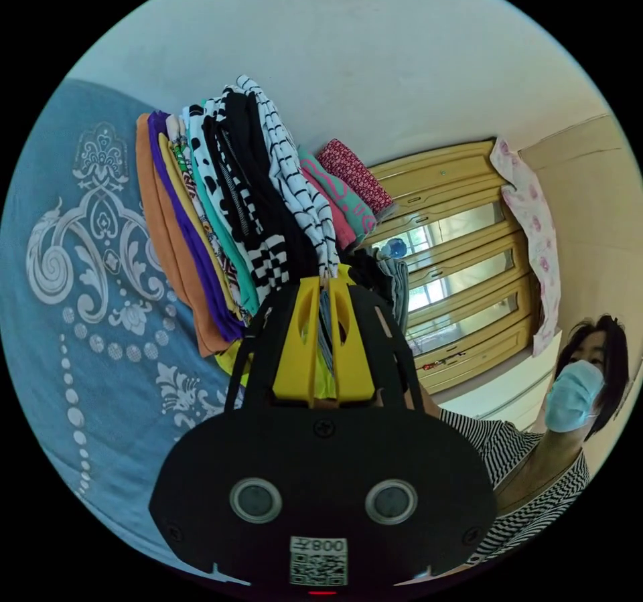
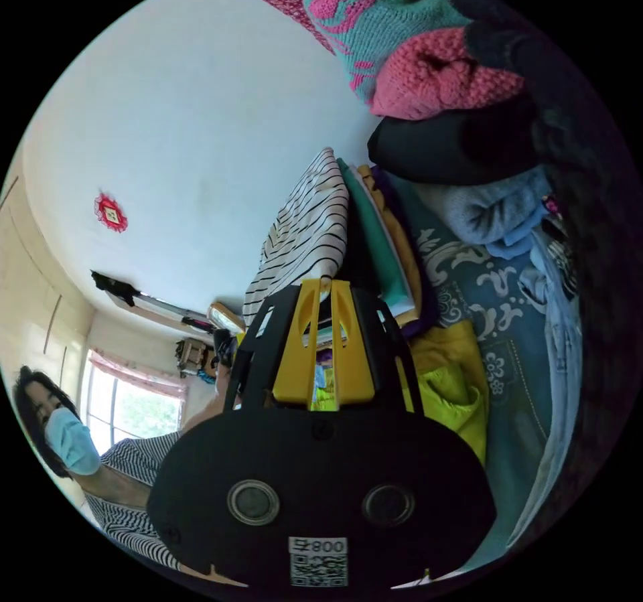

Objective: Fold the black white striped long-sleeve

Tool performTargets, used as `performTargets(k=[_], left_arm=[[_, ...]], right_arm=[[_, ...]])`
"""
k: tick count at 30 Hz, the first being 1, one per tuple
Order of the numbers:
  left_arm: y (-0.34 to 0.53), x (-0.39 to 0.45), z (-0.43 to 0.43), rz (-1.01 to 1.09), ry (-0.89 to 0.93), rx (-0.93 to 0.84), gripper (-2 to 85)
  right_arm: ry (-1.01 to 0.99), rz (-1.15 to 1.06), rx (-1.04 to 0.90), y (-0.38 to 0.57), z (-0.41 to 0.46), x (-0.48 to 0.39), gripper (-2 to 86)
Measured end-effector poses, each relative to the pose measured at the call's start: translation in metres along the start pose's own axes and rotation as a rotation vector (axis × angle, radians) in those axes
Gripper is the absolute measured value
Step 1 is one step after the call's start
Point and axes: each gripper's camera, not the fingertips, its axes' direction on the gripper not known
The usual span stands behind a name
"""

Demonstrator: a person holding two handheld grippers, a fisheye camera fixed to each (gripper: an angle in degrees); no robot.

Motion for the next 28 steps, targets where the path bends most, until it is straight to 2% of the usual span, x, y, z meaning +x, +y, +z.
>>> performTargets(k=[9, 11, 13, 15, 17, 20, 23, 25, 28], left_arm=[[-0.04, 0.101, 0.027, 0.154, -0.104, -0.011, 0.2], [-0.051, 0.113, 0.05, 0.159, -0.216, -0.063, 0.2], [-0.053, 0.123, 0.06, 0.166, -0.225, -0.072, 0.2], [-0.052, 0.135, 0.062, 0.146, -0.192, -0.046, 0.1], [-0.043, 0.161, 0.059, 0.184, -0.164, -0.036, 0.1], [-0.016, 0.193, 0.052, 0.265, -0.206, -0.101, 0.2], [0.033, 0.22, 0.049, 0.325, -0.367, -0.238, 0.2], [0.07, 0.233, 0.051, 0.335, -0.445, -0.324, 0.1], [0.135, 0.25, 0.061, 0.321, -0.567, -0.465, 0.2]], right_arm=[[0.181, -0.199, 0.203, 0.054, -0.001, -0.098, 0.0], [0.267, -0.222, 0.164, 0.047, 0.018, -0.116, 0.0], [0.42, -0.174, 0.049, 0.032, 0.049, -0.119, 0.0], [0.411, -0.135, 0.01, 0.029, 0.056, -0.119, 0.0], [0.378, -0.147, 0.081, 0.038, 0.043, -0.136, 0.0], [0.352, -0.258, 0.124, 0.066, 0.024, -0.185, 0.0], [0.369, -0.428, 0.029, 0.123, 0.03, -0.249, 0.0], [0.378, -0.535, -0.099, 0.19, 0.049, -0.294, 0.0], [0.44, -0.582, -0.301, 0.275, 0.085, -0.327, 0.0]])
